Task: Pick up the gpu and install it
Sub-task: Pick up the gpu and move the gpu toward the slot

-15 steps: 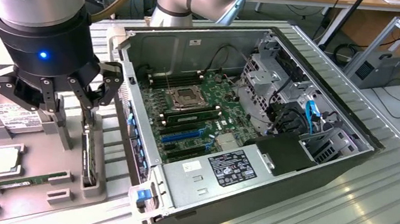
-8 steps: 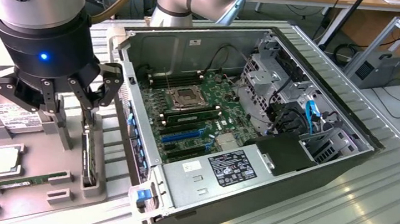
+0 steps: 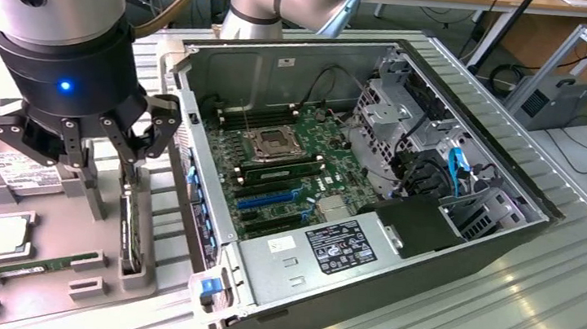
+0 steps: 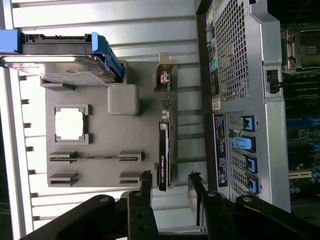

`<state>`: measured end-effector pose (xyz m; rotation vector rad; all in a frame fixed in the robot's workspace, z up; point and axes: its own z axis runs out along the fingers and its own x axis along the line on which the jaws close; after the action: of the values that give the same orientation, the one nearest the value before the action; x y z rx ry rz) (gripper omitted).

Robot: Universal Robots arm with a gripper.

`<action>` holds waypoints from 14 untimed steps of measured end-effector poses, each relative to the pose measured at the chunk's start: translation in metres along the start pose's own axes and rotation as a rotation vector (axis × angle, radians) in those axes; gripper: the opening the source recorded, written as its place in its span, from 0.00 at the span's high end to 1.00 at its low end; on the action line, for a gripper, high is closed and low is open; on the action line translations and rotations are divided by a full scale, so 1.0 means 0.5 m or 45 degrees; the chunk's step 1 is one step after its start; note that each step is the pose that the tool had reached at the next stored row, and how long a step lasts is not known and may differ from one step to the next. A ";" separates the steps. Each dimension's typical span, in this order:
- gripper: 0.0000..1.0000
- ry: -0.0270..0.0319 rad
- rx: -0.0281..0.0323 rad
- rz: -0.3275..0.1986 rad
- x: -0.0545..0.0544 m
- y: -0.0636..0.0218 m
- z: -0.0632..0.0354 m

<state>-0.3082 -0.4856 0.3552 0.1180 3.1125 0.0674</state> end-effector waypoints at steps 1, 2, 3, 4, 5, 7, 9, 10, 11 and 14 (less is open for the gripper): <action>0.58 0.0000 0.0000 0.000 0.000 0.000 0.000; 0.58 -0.0001 -0.0001 0.000 0.000 0.000 0.001; 0.58 -0.0001 -0.0001 0.000 0.000 0.000 0.002; 0.58 -0.0001 -0.0001 0.000 0.000 0.000 0.002; 0.58 -0.0001 -0.0001 0.000 0.000 0.000 0.003; 0.58 -0.0001 -0.0001 0.000 0.000 0.000 0.004; 0.58 -0.0001 0.0000 0.000 0.000 0.000 0.005; 0.58 0.0000 0.0000 0.000 0.000 0.000 0.006; 0.58 0.0000 0.0000 0.000 0.000 0.000 0.006; 0.58 -0.0001 0.0000 0.000 0.000 0.000 0.008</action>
<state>-0.3082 -0.4856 0.3513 0.1180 3.1125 0.0675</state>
